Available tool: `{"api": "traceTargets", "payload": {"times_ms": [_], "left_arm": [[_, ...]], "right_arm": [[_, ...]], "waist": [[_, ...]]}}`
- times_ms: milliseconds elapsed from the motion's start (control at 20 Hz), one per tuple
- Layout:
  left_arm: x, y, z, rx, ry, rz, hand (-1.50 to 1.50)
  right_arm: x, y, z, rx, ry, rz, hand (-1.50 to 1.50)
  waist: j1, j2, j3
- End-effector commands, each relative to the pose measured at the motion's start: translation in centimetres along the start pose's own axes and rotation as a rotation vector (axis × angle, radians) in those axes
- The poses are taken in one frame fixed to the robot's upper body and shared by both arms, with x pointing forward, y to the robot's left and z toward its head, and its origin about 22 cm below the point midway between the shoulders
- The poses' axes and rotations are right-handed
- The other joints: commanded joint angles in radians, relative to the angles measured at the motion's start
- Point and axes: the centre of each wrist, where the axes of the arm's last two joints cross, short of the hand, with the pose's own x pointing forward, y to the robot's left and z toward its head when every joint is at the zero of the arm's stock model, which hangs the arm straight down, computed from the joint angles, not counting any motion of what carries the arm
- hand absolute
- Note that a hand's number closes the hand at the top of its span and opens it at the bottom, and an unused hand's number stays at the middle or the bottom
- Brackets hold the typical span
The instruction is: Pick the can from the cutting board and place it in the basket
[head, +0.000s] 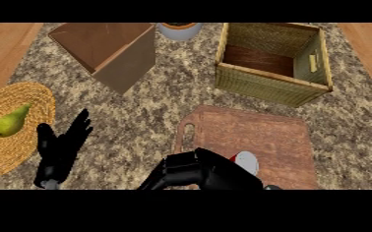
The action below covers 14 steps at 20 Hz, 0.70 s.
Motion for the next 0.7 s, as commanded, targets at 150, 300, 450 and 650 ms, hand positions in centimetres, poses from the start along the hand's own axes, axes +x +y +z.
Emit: {"api": "traceTargets", "payload": {"times_ms": [150, 300, 450, 650], "left_arm": [[-3.4, 0.6, 1.3, 0.038, 0.134, -0.021, 0.0], [-3.0, 0.2, 1.3, 0.027, 0.127, -0.017, 0.0], [-2.7, -0.6, 1.6, 0.02, 0.114, -0.004, 0.0], [-1.7, 0.0, 0.6, 0.023, 0.106, -0.023, 0.0]], "right_arm": [[5.4, -4.5, 0.1, -0.096, 0.155, 0.632, -1.5], [9.2, -5.9, 0.9, -0.071, 0.225, 0.794, -1.5], [13.7, -7.6, 1.3, -0.014, 0.283, 0.927, -1.5], [18.0, -10.0, 0.8, 0.077, 0.372, 1.003, -1.5]], "waist": [[-0.034, -0.011, -0.012], [-0.033, -0.005, -0.01], [-0.024, -0.003, -0.009], [-0.012, 0.007, -0.01]]}}
